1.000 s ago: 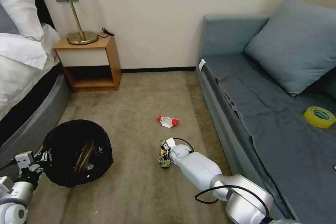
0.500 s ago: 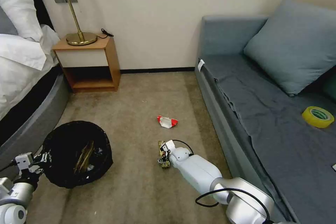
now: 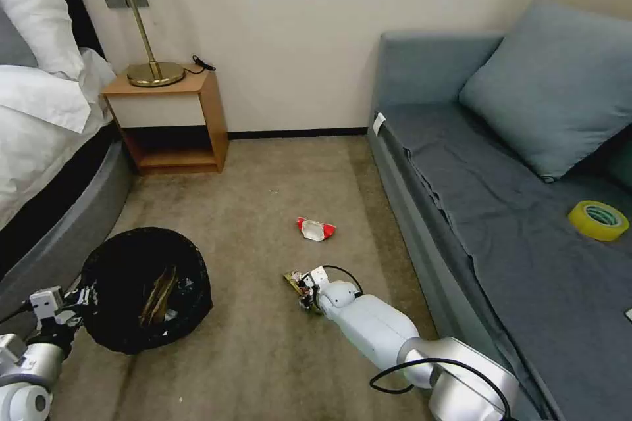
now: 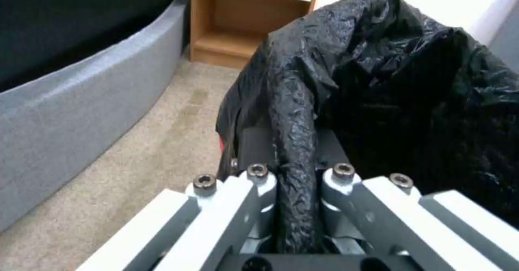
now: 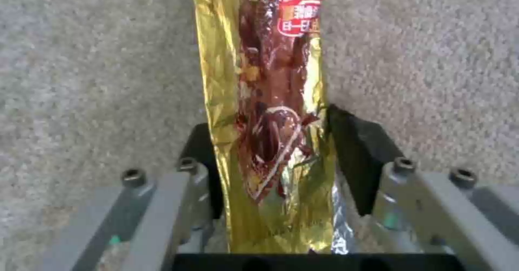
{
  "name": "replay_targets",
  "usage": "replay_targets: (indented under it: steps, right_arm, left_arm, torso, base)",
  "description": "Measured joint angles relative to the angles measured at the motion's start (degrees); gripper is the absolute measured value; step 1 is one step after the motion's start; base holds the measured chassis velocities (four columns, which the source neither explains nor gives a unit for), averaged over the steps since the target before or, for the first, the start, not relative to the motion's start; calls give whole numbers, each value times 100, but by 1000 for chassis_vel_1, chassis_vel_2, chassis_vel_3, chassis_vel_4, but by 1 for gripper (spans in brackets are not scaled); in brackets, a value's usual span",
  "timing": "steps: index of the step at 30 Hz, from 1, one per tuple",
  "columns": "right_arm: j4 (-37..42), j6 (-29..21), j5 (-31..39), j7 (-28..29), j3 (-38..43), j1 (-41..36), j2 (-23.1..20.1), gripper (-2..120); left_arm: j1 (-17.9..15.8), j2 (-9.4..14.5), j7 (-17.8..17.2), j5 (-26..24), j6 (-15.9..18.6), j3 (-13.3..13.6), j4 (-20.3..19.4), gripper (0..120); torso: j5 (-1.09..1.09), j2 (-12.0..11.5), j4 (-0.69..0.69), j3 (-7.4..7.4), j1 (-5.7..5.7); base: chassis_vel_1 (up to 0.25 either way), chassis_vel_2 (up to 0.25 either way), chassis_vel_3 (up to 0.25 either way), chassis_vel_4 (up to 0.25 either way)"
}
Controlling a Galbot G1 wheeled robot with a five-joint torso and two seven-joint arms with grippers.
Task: Pick up the trash bin, then pick up the garbage on the floor and place it into the trash bin.
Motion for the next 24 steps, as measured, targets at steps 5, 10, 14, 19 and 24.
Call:
replay_targets:
  steps: [5, 10, 14, 19, 24]
  right_arm:
    - [23, 52, 0, 0, -50, -22, -32, 28]
    - [122, 66, 12, 37, -77, -53, -93, 16]
    - [212, 66, 62, 84, -89, -58, -161, 8]
    - [495, 26, 221, 416, -80, -34, -451, 0]
    - [1037, -43, 584, 642, -69, -4, -738, 0]
  left_arm:
    - [6, -17, -1, 0, 0, 22, -58, 5]
    - [10, -15, -19, 0, 6, 34, -111, 5]
    - [8, -28, -44, -1, 22, 61, -162, 5]
    - [12, -80, -92, -2, 46, 113, -191, 5]
    - [11, -118, -75, -7, 59, 162, -233, 5]
  torso:
    - [0, -2, 0, 1, 0]
    - [2, -4, 3, 3, 1]
    - [5, -5, 5, 4, 1]
    - [-30, -7, -14, 7, 2]
    - [-11, -7, -19, 6, 3]
  base:
    - [0, 0, 0, 0]
    - [0, 0, 0, 0]
    - [0, 0, 0, 0]
    - [10, 4, -2, -1]
    - [-78, -42, -23, -42]
